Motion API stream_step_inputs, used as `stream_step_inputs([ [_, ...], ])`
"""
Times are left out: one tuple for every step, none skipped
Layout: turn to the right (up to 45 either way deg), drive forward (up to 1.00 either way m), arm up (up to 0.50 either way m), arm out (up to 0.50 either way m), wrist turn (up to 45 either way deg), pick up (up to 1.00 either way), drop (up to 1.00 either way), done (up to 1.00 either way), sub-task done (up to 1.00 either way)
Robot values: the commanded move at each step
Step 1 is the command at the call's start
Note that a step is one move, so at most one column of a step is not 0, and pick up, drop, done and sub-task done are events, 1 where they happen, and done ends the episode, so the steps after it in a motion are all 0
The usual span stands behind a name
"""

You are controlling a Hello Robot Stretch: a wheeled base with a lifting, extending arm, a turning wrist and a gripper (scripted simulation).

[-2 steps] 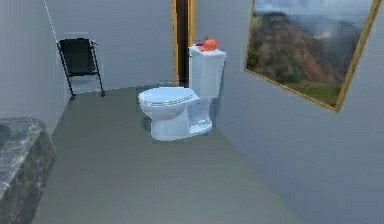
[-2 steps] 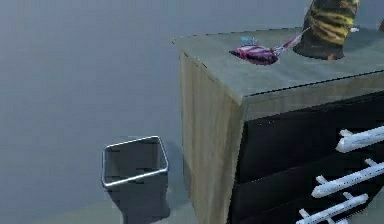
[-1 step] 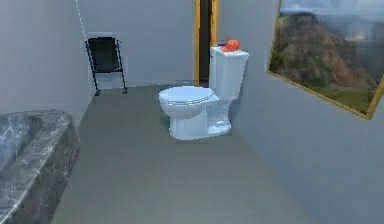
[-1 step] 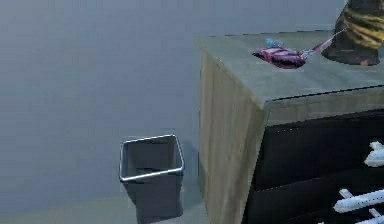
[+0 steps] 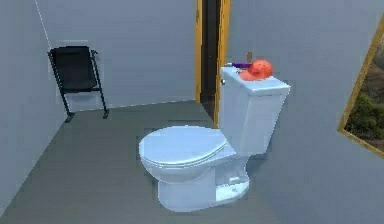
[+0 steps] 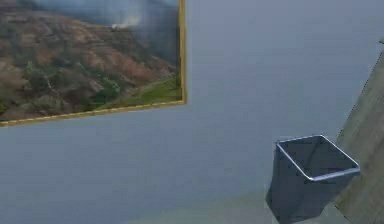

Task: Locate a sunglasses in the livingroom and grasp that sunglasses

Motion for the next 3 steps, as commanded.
stream_step_inputs([
  [0.0,0.35,0.0,0.0,0.0,0.0,0.0,0.0,0.0],
  [-45.0,0.0,0.0,0.0,0.0,0.0,0.0,0.0,0.0],
  [-18.0,0.0,0.0,0.0,0.0,0.0,0.0,0.0,0.0],
])
